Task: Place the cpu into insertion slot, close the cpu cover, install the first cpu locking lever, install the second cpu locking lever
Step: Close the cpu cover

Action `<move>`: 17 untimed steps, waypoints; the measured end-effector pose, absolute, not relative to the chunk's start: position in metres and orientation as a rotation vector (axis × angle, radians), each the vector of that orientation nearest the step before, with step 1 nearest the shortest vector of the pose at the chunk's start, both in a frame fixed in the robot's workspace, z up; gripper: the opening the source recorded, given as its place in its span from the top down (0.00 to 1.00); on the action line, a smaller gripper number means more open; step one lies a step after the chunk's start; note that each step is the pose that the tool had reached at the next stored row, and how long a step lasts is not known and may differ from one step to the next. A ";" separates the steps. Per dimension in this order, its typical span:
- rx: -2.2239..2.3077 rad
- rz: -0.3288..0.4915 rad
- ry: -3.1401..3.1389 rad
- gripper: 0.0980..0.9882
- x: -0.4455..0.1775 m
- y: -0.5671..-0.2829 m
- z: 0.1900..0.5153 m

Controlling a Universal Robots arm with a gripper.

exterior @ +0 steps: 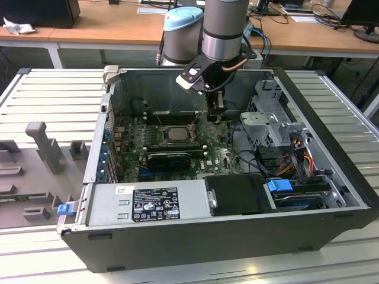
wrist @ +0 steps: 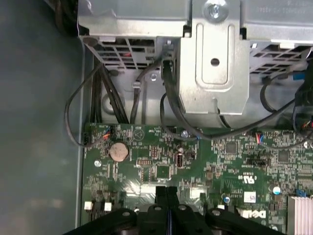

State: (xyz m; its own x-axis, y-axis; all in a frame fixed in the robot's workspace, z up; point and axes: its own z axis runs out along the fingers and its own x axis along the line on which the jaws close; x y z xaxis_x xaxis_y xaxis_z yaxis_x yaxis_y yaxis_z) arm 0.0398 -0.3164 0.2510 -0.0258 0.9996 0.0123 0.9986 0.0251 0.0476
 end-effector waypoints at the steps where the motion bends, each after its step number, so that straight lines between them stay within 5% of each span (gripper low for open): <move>1: 2.175 0.067 2.232 0.99 0.039 -0.316 0.251; 17: 2.175 0.067 2.232 0.99 0.025 -0.316 0.251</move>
State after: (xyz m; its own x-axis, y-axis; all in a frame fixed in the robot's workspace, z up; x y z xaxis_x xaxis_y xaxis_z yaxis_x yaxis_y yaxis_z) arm 0.0247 -0.3164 0.2510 -0.0258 0.9996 0.0123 0.9986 0.0252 0.0475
